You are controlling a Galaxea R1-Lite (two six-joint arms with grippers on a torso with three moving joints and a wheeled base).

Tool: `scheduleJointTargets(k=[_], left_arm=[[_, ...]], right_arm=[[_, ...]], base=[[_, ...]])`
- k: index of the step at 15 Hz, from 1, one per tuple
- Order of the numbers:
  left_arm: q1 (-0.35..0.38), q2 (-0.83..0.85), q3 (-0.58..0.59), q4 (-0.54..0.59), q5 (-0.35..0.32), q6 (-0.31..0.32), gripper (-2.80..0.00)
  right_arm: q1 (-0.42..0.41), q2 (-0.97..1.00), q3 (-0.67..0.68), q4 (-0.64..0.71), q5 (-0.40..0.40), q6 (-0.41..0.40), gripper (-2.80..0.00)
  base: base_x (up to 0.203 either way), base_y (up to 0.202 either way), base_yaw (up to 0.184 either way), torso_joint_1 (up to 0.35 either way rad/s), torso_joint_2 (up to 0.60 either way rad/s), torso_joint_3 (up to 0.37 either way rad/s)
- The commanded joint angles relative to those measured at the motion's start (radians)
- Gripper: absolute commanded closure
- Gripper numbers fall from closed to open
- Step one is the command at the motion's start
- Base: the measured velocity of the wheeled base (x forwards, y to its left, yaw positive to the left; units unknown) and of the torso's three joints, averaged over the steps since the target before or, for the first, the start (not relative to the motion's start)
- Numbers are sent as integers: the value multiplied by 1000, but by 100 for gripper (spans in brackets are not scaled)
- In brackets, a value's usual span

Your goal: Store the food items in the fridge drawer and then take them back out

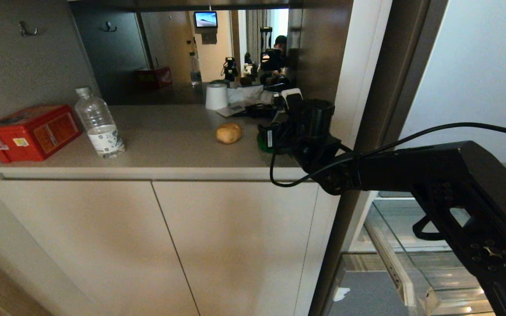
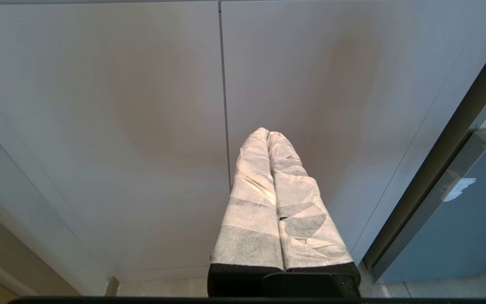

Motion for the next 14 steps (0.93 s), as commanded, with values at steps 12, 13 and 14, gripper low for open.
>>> scheduleJointTargets(k=[12,13,14], left_arm=[[0,2,0,0,0,0,0],[0,2,0,0,0,0,0],[0,2,0,0,0,0,0]], right_arm=[[-6,74,-14,42,11,2,-280],[-7,78,-14,42,10,2,-280],[-7,78,-14,42,10,4,-280]], base=[[0,0,0,0,0,0],[0,0,0,0,0,0],[0,0,0,0,0,0]])
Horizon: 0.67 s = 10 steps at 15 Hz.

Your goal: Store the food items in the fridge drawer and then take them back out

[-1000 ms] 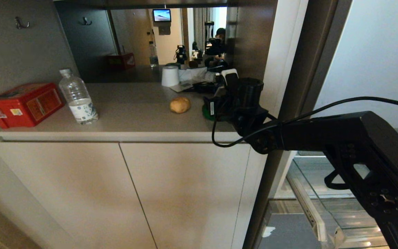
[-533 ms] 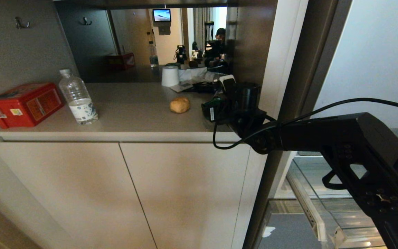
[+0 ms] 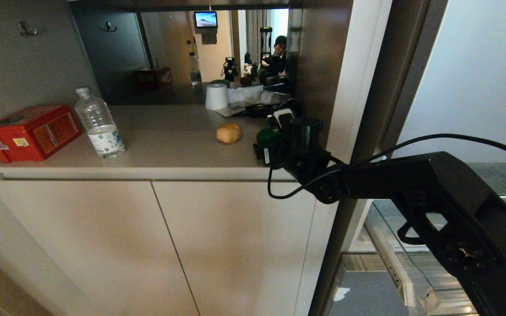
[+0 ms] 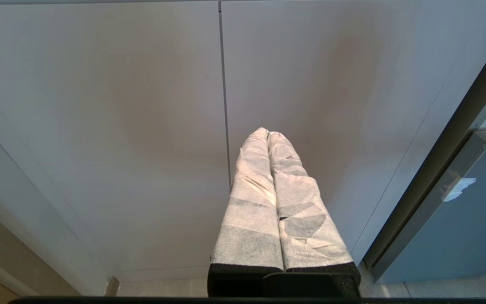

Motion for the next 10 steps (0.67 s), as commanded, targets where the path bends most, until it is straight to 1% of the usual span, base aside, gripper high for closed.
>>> scheduleJointTargets(k=[1,3,4,10], left_arm=[[0,2,0,0,0,0,0],[0,2,0,0,0,0,0],[0,2,0,0,0,0,0],[0,2,0,0,0,0,0]], right_arm=[[0,3,0,-4,-1,-1,-280],[0,5,0,-4,-1,-2,-280],[-1,5,0,-4,-1,-1,0],[-2,-3,3,-7,-5,3,0]], base=[[0,0,0,0,0,0],[0,0,0,0,0,0],[0,0,0,0,0,0],[0,0,0,0,0,0]])
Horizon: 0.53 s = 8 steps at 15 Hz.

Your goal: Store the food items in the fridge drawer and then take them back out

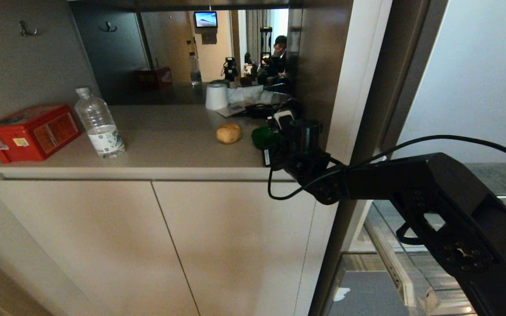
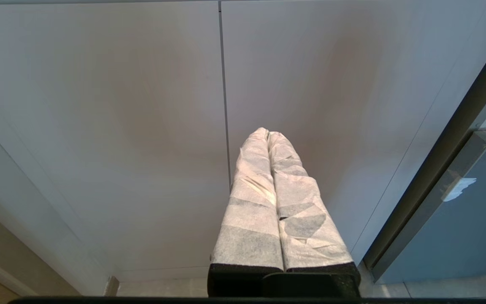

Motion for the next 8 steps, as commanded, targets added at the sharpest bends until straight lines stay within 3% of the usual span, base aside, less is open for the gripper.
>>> scheduleJointTargets(k=[1,8], left_arm=[[0,2,0,0,0,0,0],[0,2,0,0,0,0,0]], right_arm=[[2,-16,1,-11,-5,0,0],[11,-137,95,-23,-9,0,0]], base=[[0,0,0,0,0,0],[0,0,0,0,0,0]])
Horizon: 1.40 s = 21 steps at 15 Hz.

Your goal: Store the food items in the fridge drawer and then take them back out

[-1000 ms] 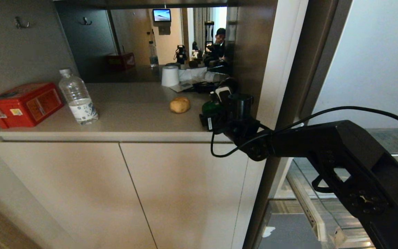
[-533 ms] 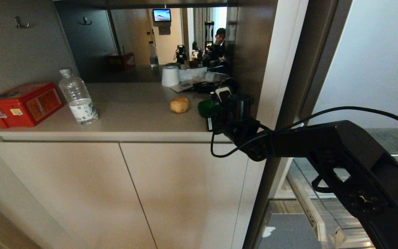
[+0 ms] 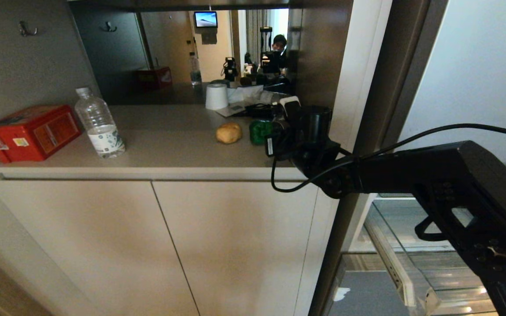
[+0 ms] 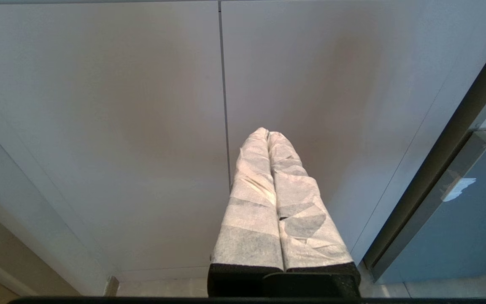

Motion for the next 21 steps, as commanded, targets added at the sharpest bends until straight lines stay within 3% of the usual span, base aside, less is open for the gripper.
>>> scheduleJointTargets(k=[1,7,12,17,21], left_arm=[[0,2,0,0,0,0,0],[0,2,0,0,0,0,0],[0,2,0,0,0,0,0],[0,2,0,0,0,0,0],[0,2,0,0,0,0,0]], right_arm=[[3,-61,42,-6,-2,-2,0],[10,-88,65,-16,-8,5,0],[38,-233,175,0,-9,-4,0],[137,-330,309,13,-9,-5,0],[297,-461,502,11,-51,-1,0]], base=[[0,0,0,0,0,0],[0,0,0,0,0,0],[0,0,0,0,0,0],[0,0,0,0,0,0],[0,0,0,0,0,0]])
